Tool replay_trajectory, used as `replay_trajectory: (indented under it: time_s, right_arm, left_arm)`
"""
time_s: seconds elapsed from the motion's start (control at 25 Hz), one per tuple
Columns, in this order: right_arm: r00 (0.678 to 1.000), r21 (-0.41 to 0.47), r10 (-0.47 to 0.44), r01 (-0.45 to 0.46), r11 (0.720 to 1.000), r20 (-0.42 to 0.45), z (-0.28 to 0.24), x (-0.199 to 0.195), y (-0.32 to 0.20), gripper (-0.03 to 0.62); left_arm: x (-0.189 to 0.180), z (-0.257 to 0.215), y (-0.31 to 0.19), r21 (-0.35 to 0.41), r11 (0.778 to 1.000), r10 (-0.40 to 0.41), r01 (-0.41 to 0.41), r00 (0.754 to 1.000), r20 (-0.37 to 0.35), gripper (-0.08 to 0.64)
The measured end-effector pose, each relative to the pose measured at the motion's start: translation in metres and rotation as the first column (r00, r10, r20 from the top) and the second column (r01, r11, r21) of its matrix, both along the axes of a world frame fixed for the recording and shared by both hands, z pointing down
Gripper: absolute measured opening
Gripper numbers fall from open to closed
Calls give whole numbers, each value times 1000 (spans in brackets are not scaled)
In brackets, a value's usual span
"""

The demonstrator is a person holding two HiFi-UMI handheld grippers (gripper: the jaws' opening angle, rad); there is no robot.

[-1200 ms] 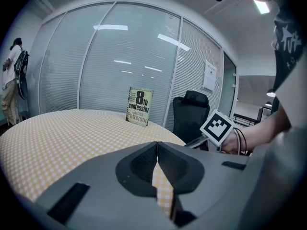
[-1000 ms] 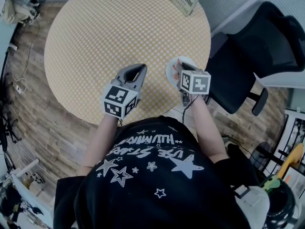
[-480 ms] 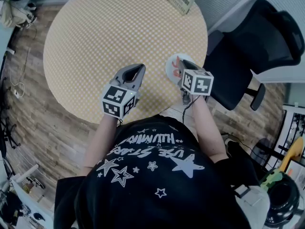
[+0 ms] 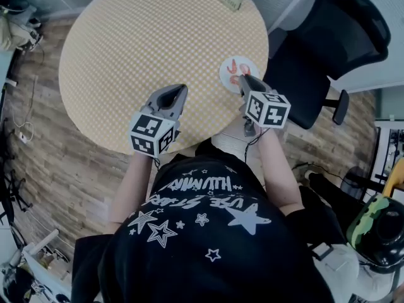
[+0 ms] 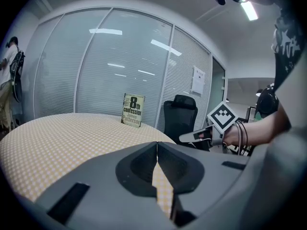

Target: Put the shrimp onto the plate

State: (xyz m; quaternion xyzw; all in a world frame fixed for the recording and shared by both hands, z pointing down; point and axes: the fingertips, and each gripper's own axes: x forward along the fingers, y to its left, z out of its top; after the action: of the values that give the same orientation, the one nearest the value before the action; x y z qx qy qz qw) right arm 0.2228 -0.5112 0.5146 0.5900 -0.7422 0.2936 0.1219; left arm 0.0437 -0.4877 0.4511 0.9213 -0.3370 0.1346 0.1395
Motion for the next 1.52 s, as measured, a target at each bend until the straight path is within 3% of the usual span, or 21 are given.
replay_trajectory:
  time_s: [0.52,1.28,1.52]
  right_arm:
    - [999,0,20,-20,1000,50,-4,-50,105,55]
    - [992,60,87,-93,994,96,-18,-101,241,38]
    - [995,73,57,-63,995,85,-24,-116,265,32]
  left_arm:
    - [-55,-1,86,-1,1000,26,-26,1000,17,9]
    - [-81,-8,193,26,986,165,-165,986,-9,9]
    - [-87,-5,210,9,983,183,-183,983,-16,9]
